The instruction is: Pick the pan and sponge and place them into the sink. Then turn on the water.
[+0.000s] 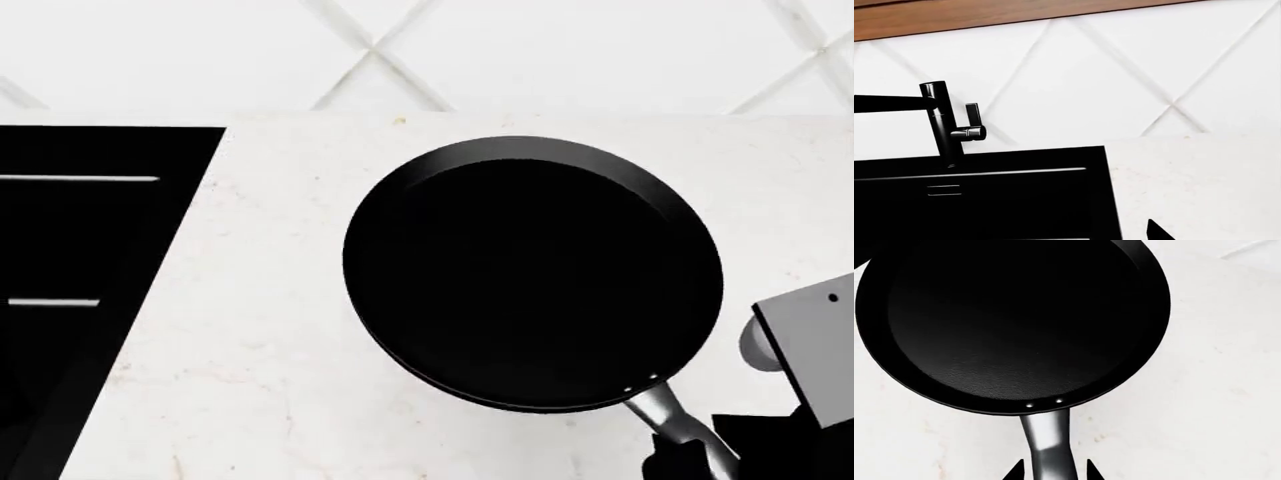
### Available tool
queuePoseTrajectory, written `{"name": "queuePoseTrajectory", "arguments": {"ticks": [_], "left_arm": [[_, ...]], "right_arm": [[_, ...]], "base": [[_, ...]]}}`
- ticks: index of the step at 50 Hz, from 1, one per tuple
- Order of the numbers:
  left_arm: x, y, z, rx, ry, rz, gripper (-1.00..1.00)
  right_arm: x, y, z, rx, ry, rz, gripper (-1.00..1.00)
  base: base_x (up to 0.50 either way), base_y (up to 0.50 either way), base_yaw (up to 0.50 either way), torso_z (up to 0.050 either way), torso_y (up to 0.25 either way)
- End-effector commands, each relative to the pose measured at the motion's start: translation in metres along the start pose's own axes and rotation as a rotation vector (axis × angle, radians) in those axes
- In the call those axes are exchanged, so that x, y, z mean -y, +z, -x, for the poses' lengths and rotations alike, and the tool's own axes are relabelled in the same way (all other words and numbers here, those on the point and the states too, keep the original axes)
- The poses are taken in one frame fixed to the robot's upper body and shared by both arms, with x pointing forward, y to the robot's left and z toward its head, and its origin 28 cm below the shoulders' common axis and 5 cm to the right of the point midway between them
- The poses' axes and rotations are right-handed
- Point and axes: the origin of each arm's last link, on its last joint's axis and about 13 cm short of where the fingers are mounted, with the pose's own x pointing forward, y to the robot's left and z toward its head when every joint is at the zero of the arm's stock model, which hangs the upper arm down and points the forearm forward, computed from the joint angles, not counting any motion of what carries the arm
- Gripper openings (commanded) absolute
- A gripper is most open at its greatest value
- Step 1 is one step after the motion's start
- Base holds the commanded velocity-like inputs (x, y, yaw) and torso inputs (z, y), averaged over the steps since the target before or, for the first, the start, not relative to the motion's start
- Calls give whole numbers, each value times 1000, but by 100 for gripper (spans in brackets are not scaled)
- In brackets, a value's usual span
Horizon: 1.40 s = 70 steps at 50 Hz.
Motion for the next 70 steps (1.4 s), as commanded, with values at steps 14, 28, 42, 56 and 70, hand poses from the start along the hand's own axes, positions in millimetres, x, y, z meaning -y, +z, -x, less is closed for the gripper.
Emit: {"name": "queuePoseTrajectory", "arguments": {"ticks": [14,28,42,56,70], "left_arm": [[1,0,-1,2,-3,-2,100],[2,0,-2,0,-1,-4,100],[0,0,-1,-1,-2,-1,100],[0,-1,0,-1,1,-2,100],[-1,0,-1,1,1,-2,100]], "right_arm": [[12,49,31,319,-134,71,-100],[10,42,28,308,-126,64,-100],[9,37,30,308,-127,56,-100],[10,37,29,305,-125,56,-100],[9,37,30,307,-123,59,-100]], "base": [[0,19,0,1,2],[3,257,0,1,3],[24,257,0,1,2],[28,258,0,1,2],[37,287,0,1,3]]}}
